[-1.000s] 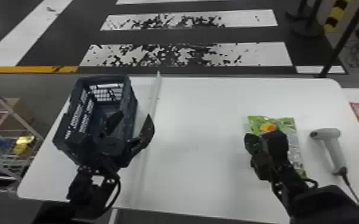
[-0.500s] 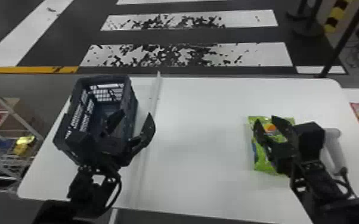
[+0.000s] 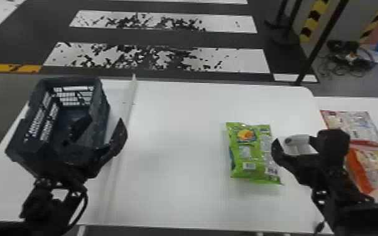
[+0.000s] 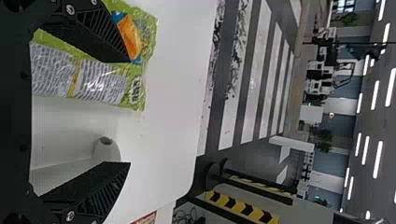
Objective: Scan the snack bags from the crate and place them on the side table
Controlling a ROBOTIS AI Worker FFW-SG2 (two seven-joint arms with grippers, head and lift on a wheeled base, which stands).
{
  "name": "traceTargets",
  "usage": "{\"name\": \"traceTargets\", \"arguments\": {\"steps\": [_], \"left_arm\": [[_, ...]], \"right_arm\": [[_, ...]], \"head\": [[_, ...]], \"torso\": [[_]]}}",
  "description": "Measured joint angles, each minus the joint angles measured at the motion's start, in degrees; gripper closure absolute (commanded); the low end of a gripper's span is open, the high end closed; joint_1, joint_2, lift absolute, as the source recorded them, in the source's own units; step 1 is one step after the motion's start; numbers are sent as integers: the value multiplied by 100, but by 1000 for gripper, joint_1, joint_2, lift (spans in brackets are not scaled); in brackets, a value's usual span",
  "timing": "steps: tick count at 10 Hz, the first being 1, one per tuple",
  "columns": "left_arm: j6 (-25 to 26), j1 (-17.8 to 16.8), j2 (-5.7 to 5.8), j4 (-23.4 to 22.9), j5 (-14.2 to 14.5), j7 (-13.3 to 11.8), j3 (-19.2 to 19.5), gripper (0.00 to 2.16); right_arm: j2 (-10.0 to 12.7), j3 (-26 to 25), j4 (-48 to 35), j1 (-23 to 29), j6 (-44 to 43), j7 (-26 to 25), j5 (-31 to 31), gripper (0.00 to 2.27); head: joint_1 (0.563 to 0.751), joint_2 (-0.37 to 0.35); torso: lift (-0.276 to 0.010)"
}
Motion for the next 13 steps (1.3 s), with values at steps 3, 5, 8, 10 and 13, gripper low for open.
{"name": "traceTargets", "arguments": {"steps": [3, 5, 8, 10, 13], "left_arm": [[6, -11, 0, 26, 12, 6, 0, 80], [12, -17, 0, 34, 13, 2, 1, 80], [12, -17, 5, 42, 20, 2, 18, 80], [14, -17, 14, 37, 20, 1, 18, 80], [30, -17, 25, 26, 18, 7, 12, 80]], "right_arm": [[-306, -290, 370, -336, 761, 140, -59, 80], [-440, -258, 865, -794, 1211, 291, 8, 80], [-575, -20, 1722, -1462, 1547, 380, 146, 259], [-648, 93, 2129, -1732, 1613, 444, 231, 1210], [-662, 168, 2309, -1851, 1662, 444, 396, 2253]], "head": [[695, -143], [695, -157], [695, -158], [695, -164], [695, -170]], "torso": [[-50], [-50], [-50], [-50], [-50]]}}
